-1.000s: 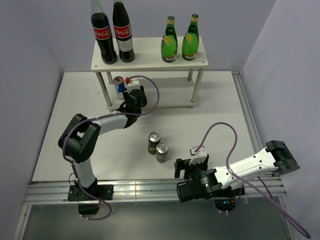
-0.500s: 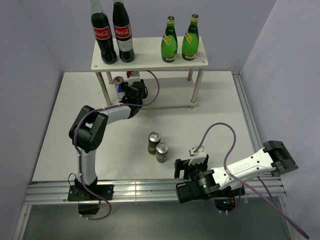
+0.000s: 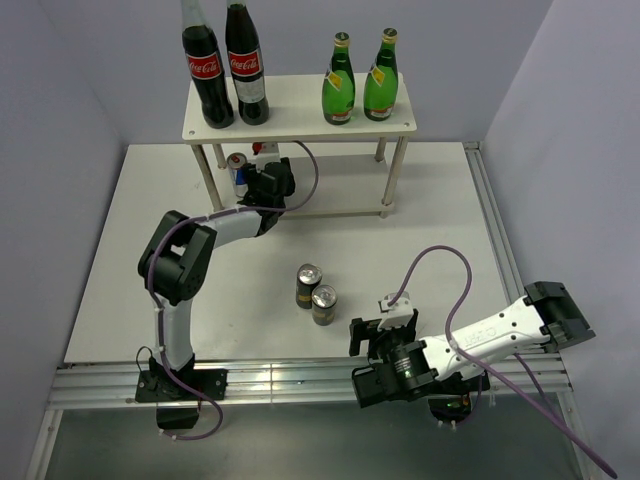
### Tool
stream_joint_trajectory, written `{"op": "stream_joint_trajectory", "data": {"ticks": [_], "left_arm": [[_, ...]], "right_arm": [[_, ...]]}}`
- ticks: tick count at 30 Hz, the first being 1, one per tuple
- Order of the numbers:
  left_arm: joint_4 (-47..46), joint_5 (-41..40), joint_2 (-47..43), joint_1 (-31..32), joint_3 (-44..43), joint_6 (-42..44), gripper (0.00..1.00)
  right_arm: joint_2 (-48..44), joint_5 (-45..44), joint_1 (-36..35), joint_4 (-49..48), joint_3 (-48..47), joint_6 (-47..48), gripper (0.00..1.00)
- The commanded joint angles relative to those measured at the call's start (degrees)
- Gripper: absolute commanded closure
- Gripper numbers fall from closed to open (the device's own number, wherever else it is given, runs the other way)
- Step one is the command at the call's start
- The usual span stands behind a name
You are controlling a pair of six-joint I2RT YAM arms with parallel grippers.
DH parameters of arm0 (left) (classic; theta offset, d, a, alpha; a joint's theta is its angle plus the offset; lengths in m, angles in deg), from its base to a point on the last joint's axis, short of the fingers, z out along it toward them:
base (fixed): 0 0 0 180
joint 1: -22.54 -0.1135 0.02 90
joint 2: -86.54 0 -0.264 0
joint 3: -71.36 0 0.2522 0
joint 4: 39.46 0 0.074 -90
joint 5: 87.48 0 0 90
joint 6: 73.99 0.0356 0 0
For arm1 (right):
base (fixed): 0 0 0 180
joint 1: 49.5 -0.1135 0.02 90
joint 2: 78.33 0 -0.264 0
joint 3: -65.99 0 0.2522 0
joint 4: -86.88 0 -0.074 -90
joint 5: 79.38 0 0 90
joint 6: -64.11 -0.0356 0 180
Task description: Place and organize the beverage onto the shelf
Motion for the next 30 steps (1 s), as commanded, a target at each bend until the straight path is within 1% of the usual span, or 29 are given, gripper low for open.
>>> {"op": "stream_joint_trajectory", "data": {"ticks": [1,6,10,11,12,16,22,25,27,29,30], "left_arm": [[-3.41,0.06,-2.89,-0.22,-0.16,-0.44,0.27],[-2.8,0.06,-2.98,-0.22,0.19,-0.44,0.24],[-2.01,0.58,-4.82,-0.14,1.42,-1.4,0.22],[-2.09,0.67,-5.44,-0.05,2.55,-1.67,0.2],[-2.1,0.59,-6.14,0.13,3.26,-1.93,0.13],[0.01,-0.99,-10.61,1.79,7.03,-3.16,0.01],[0.81,-1.88,-17.56,5.31,13.19,-5.09,0.01],[3.08,-1.62,-20.55,6.71,15.48,-6.67,0.01],[4.4,-2.22,-22.31,7.51,17.41,-7.99,0.01],[6.25,-4.32,-25.65,9.61,20.12,-8.43,0.01],[6.95,-5.38,-28.53,10.4,21.18,-9.05,0.01]], "right_arm": [[0.72,-3.16,-0.67,1.91,-2.49,-3.74,0.01],[1.34,-3.33,-1.02,2.87,-2.75,-4.71,0.01],[1.69,-3.42,-1.2,3.58,-3.02,-5.58,0.01],[1.78,-3.51,-1.28,3.84,-3.1,-6.11,0.01],[2.04,-3.42,-1.29,4.28,-3.19,-6.46,0.01],[2.74,-3.69,-1.81,5.34,-3.54,-7.95,0.0],[4.24,-3.95,-2.34,6.39,-4.42,-8.49,0.0],[5.03,-3.95,-2.51,7.01,-5.12,-8.93,0.0],[5.56,-3.95,-2.69,5.88,-5.83,-6.92,0.0],[5.47,-4.47,-2.95,2.55,-6.79,0.18,0.0],[5.04,-4.56,-3.04,-3.65,-6.97,3.52,0.0]]}}
